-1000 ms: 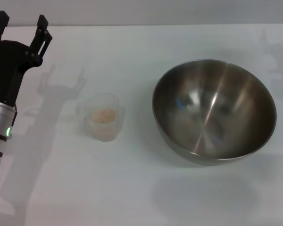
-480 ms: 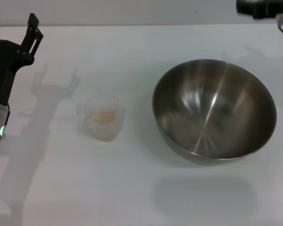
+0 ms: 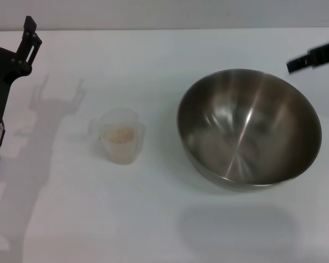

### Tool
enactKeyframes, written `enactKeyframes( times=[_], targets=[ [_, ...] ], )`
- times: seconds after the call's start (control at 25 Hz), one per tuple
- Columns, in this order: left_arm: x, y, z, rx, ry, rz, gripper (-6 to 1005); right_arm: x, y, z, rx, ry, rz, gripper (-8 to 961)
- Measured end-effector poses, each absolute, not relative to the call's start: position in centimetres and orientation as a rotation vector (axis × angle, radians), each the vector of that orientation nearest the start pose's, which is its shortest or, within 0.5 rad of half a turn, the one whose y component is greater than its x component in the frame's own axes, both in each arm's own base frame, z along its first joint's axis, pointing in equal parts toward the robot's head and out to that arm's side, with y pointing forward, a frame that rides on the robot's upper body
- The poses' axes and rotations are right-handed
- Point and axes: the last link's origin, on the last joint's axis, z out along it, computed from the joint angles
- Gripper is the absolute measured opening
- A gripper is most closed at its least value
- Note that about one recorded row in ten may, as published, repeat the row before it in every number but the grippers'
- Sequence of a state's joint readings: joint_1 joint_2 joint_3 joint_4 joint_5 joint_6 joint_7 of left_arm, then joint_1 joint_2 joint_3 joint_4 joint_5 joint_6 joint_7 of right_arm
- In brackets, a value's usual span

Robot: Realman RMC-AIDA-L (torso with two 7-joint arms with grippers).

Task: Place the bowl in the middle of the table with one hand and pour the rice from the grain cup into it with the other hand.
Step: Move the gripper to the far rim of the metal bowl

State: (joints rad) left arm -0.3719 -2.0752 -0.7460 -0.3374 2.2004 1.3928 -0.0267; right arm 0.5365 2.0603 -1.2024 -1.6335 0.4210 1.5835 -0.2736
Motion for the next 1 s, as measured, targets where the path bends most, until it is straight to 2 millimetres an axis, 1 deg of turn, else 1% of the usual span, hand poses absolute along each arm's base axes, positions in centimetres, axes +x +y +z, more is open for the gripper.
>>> enactKeyframes(
  times=[0.12,0.16,0.32,0.48,0.68,1.0],
  targets=[
    [-28.2,31.4,-0.9,-1.504,-0.351,-0.924,832,18.8,36.7,7.8,-2.162,1.199,-0.313,721],
    [-28.2,31.4,-0.9,-1.504,-0.35,-0.924,832,18.8,36.7,7.8,-2.162,1.199,-0.313,721],
    [-28.3,31.4,-0.9,-1.504,-0.349,-0.92,830,19.7,36.6,6.8,-2.2,1.23,-0.383,722],
    [-28.4,31.4,-0.9,-1.505,-0.351,-0.919,829,20.6,36.6,6.0,-2.223,1.256,-0.424,691],
    [-28.4,31.4,-0.9,-1.506,-0.354,-0.918,828,21.2,36.3,4.9,-2.247,1.28,-0.455,652],
    [-28.4,31.4,-0.9,-1.506,-0.355,-0.919,826,21.8,36.1,4.4,-2.263,1.292,-0.454,591]
  ],
)
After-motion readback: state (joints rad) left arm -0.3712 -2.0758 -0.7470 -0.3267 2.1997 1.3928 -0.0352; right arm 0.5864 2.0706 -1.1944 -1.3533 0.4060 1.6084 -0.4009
